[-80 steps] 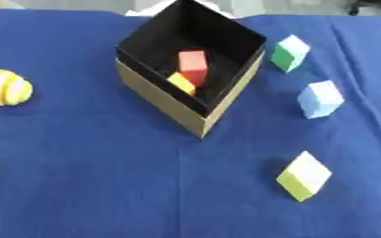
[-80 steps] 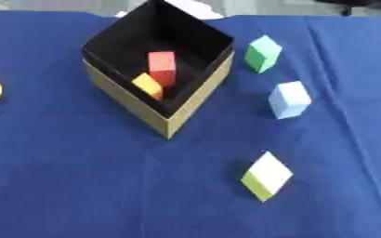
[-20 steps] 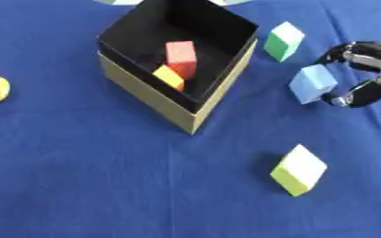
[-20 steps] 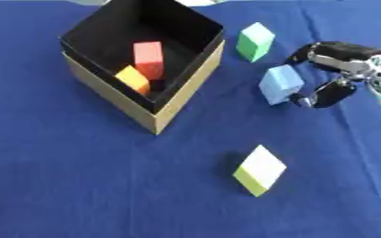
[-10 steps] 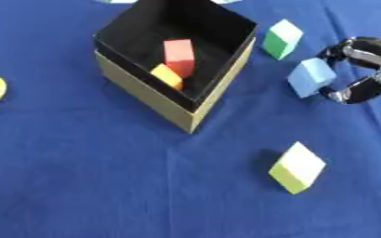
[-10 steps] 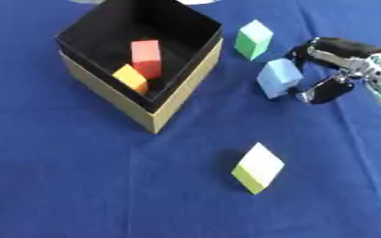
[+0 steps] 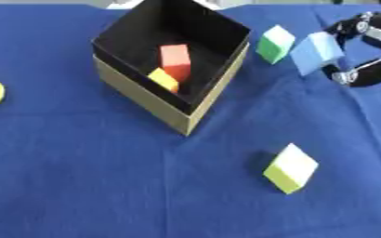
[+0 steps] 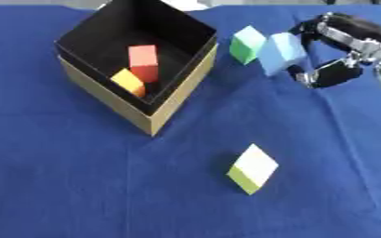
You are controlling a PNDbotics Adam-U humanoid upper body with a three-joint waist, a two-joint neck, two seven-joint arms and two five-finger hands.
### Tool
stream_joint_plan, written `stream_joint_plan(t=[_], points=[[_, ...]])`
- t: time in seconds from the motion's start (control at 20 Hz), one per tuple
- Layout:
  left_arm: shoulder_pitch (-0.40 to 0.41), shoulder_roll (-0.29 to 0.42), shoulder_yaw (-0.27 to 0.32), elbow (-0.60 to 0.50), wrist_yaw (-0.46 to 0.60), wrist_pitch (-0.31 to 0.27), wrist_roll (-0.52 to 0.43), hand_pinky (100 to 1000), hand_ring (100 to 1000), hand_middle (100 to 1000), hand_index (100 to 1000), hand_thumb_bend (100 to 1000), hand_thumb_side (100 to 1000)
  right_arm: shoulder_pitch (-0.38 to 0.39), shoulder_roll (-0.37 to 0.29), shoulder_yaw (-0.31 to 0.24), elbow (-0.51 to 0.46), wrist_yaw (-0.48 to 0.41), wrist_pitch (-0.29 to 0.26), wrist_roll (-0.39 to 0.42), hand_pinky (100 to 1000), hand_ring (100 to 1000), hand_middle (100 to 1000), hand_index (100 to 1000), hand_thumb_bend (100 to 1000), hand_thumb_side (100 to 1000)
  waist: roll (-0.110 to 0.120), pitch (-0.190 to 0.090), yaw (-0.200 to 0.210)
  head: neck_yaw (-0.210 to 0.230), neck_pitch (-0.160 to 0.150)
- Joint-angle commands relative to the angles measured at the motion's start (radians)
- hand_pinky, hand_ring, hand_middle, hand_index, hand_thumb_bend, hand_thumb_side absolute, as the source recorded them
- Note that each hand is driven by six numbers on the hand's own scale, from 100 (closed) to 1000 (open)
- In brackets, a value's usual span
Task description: Pick up objects on the table and place them in the box.
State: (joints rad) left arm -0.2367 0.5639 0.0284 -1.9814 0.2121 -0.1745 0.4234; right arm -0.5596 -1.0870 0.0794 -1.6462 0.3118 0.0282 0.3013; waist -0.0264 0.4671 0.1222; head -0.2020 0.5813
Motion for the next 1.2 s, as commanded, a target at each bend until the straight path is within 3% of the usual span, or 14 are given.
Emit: stream_joint_plan(t=[0.05, 0.3, 0.65, 0.95, 1.2], points=[[0.0, 0.033, 0.008, -0.019, 0.001, 0.0, 0.0, 823, 855, 843, 895, 249, 748, -0.067, -0.05, -0.008, -0.05, -0.02, 0.003, 0.041, 824, 728, 492, 525, 100, 100, -0.004, -0.036, 0.003, 0.005, 0.007], [-0.005, 0.04, 0.002, -0.019, 0.003, 0.003, -0.006, 822, 855, 843, 895, 253, 746, -0.271, 0.012, 0.082, -0.04, -0.003, -0.005, 0.177, 831, 737, 526, 571, 100, 100, -0.012, -0.054, 0.007, -0.009, 0.019], [-0.02, 0.048, -0.006, -0.019, 0.01, 0.002, -0.019, 822, 855, 842, 896, 257, 743, -0.535, 0.217, 0.215, 0.139, 0.096, -0.038, 0.329, 834, 746, 560, 623, 100, 100, -0.02, -0.068, 0.036, -0.042, 0.029], [-0.035, 0.042, -0.01, -0.019, 0.017, 0.0, -0.026, 820, 855, 840, 896, 258, 742, -0.604, 0.343, 0.252, 0.317, 0.216, -0.084, 0.328, 832, 747, 568, 629, 100, 100, -0.026, -0.058, 0.067, -0.071, 0.024], [-0.043, 0.038, -0.011, -0.019, 0.022, -0.002, -0.029, 819, 854, 839, 896, 258, 742, -0.611, 0.385, 0.273, 0.377, 0.278, -0.125, 0.323, 837, 767, 613, 691, 142, 100, -0.03, -0.045, 0.078, -0.079, 0.021]])
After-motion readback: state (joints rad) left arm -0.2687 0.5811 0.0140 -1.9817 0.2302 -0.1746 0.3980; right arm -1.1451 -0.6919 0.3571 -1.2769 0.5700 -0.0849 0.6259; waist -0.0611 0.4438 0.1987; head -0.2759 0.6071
